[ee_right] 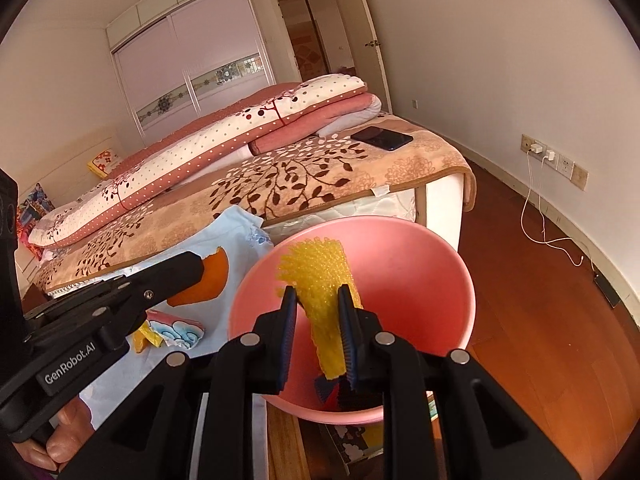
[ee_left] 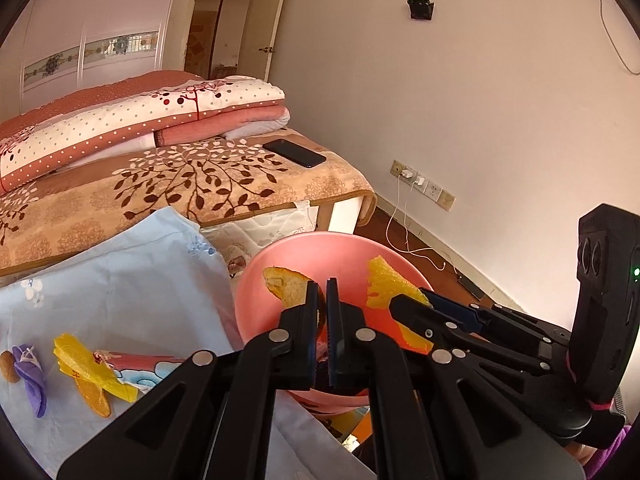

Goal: Collect trash
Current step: 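Carry the orange peel in the left tool while the right tool carries the yellow net to the bucket, then open both tools to drop the peel and yellow net into the bucket, then move both open tools back toward the purple cloth and wrapper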

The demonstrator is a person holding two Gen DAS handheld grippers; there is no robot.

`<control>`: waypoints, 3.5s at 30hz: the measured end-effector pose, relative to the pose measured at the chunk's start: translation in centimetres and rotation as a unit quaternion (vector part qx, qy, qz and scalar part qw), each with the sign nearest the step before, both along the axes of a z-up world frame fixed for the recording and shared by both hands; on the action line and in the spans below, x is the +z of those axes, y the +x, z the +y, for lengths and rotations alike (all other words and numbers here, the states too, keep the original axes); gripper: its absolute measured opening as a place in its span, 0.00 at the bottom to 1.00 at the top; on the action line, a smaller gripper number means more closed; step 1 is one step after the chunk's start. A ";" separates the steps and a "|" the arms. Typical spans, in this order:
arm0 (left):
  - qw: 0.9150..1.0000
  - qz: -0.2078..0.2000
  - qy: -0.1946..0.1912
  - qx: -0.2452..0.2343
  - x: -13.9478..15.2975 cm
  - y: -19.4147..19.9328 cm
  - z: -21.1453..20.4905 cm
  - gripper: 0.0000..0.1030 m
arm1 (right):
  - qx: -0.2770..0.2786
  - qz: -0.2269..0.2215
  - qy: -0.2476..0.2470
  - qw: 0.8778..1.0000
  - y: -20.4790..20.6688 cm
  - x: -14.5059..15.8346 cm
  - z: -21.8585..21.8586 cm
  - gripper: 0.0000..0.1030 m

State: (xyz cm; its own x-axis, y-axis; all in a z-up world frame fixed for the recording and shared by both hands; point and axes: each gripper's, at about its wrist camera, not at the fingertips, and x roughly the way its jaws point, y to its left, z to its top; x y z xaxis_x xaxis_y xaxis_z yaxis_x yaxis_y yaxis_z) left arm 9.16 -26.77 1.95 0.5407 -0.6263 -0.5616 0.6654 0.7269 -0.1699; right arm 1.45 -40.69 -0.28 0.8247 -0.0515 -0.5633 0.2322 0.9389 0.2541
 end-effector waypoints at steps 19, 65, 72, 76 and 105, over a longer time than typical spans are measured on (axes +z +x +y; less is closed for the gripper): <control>0.999 0.019 0.021 -0.018 -1.7 0.1 -1.8 0.04 | -0.024 0.010 0.008 1.000 0.1 -1.3 -1.3 0.21; 0.996 0.017 0.024 0.089 -1.0 -2.8 9.5 0.34 | 0.025 -0.026 -0.016 0.999 -1.7 1.0 7.7 0.44; 0.993 0.026 0.015 0.115 -1.1 -3.9 12.3 0.34 | 0.049 -0.019 -0.021 0.998 -2.0 0.7 10.3 0.44; 0.993 0.018 0.003 0.120 -1.0 -4.6 13.4 0.34 | 0.065 -0.016 -0.029 0.997 -2.2 0.5 11.7 0.44; 0.962 0.034 -0.024 0.272 -1.2 -2.0 21.9 0.34 | 0.113 0.001 -0.049 0.992 -1.6 -0.2 14.8 0.70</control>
State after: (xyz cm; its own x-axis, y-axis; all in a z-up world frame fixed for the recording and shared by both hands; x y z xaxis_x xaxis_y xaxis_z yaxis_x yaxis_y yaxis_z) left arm 7.16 -4.87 0.74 0.7588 -0.2881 -0.5841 0.1761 0.9542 -0.2419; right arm -0.20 -25.84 -0.48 0.8201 0.0802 -0.5665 0.0137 0.9871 0.1596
